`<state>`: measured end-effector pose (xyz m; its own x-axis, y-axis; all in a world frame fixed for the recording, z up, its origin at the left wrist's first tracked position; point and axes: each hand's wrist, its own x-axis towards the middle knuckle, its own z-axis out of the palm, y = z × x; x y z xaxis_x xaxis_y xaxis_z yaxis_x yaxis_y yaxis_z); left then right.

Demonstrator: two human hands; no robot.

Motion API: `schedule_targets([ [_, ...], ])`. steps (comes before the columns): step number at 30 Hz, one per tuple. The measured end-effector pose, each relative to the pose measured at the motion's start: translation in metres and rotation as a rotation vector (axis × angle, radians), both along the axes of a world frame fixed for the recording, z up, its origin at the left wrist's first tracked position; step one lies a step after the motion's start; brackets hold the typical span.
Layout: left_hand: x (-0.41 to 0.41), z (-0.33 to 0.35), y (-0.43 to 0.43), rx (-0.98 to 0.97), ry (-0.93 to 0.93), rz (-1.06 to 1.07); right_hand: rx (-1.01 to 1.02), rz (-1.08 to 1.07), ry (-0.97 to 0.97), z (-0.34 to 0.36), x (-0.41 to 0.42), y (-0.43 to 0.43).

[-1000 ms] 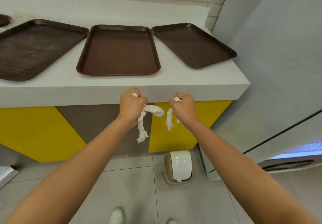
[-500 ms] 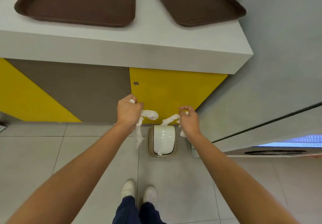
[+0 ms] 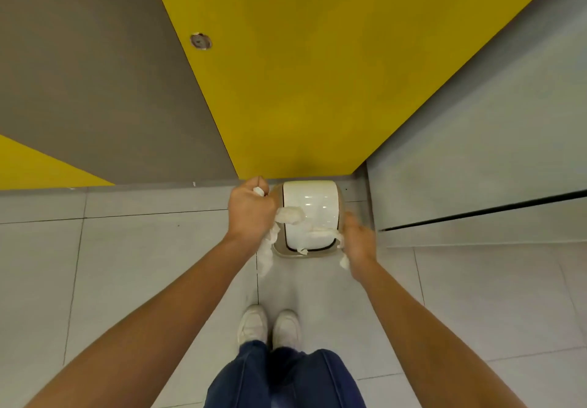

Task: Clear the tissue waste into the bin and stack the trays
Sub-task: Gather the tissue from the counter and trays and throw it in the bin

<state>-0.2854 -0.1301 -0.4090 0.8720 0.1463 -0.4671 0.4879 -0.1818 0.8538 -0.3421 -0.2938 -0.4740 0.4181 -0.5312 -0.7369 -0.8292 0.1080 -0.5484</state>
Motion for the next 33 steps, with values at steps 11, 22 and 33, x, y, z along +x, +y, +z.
schedule_targets([
  [11,0.019,-0.116,-0.024,-0.015,-0.067,-0.121,0.238,-0.034,0.189,-0.131,0.009,0.016],
  [22,0.017,-0.148,-0.053,-0.046,-0.364,-0.327,0.398,-0.079,0.022,-0.185,0.023,0.023],
  [33,0.001,-0.217,-0.065,0.265,-0.971,-0.981,0.559,-0.174,-0.118,-0.173,0.008,-0.007],
])
